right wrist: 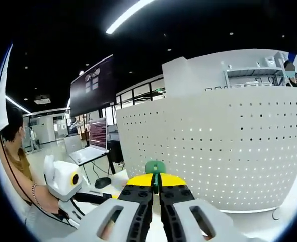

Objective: Insert the hook assembly into the mounting plate slot until the hook locks in place.

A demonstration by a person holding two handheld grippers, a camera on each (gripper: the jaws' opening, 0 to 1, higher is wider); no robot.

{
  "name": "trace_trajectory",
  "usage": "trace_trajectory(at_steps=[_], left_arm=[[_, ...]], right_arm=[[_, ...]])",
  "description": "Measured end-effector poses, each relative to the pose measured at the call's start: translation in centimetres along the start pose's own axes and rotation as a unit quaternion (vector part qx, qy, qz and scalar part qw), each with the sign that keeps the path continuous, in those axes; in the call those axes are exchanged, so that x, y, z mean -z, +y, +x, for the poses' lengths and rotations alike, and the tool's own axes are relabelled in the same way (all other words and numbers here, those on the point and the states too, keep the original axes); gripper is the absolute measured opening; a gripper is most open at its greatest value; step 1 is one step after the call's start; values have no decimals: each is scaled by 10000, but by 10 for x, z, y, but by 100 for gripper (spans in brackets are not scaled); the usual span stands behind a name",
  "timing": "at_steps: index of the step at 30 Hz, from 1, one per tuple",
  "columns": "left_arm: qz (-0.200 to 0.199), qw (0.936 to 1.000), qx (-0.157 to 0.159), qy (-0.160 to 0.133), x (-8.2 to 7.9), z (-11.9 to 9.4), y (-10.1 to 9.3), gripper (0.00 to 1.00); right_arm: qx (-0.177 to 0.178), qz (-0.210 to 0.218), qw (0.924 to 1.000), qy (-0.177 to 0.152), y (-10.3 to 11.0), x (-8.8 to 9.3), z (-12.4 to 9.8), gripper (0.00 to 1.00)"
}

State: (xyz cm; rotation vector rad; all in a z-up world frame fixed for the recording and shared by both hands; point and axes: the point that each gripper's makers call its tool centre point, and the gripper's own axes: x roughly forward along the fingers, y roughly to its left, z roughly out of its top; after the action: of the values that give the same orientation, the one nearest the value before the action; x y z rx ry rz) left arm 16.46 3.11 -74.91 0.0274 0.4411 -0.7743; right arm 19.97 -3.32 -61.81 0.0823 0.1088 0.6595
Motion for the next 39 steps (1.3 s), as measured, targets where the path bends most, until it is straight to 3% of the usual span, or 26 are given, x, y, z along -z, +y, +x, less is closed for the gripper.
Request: trace_trajectory(at_steps=[24,39], left_arm=[[1,9999,53,113,14,-4,5,79],[96,9995,134,255,28,-5,4,78]], right_arm=[[796,-96,9962,-326,-40,-51,58,0],[983,-318,9932,-531,-42,-71,91,0]])
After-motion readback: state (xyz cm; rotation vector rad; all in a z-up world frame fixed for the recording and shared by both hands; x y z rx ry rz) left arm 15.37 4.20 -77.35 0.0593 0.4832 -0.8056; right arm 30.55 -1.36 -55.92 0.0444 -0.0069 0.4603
